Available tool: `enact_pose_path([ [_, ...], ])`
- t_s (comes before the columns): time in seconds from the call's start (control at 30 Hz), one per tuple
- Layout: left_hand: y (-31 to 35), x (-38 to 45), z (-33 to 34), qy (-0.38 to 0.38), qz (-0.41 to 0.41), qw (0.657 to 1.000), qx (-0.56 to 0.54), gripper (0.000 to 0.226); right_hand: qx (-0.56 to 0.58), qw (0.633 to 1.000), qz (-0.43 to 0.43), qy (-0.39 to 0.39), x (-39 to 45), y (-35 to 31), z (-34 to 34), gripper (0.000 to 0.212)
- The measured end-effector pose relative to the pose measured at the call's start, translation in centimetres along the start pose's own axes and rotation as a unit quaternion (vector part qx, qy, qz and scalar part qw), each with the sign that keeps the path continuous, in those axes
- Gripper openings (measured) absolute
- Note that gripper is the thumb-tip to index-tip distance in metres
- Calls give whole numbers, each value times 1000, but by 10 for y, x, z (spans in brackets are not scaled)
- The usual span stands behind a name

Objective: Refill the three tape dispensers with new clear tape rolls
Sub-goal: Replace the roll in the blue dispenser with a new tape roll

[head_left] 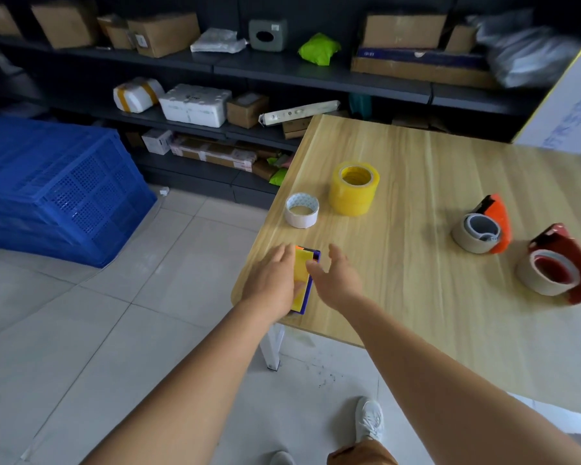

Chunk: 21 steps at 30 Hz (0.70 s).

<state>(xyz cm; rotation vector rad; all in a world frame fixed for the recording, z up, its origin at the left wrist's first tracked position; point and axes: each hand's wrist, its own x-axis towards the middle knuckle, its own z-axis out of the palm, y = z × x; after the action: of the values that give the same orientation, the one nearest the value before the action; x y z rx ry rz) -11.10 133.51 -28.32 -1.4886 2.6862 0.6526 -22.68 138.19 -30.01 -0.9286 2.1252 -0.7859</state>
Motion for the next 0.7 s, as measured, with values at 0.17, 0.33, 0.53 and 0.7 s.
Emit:
enact_pose_path([
  [0.17,38,20,1,0,103,991,81,72,-205,974,-81,58,4,23,-43,71],
  [0.33,84,48,19,-36,146,984,96,71,-254,961,-71,84,14,57,-86,71],
  [0.53,156,89,51,-83,172,976,107,70,-243,965,-24,93,45,107,-149,71],
  [0.7,222,126,76,-104,182,972,104,70,-242,966,-4,88,80,146,-204,71],
])
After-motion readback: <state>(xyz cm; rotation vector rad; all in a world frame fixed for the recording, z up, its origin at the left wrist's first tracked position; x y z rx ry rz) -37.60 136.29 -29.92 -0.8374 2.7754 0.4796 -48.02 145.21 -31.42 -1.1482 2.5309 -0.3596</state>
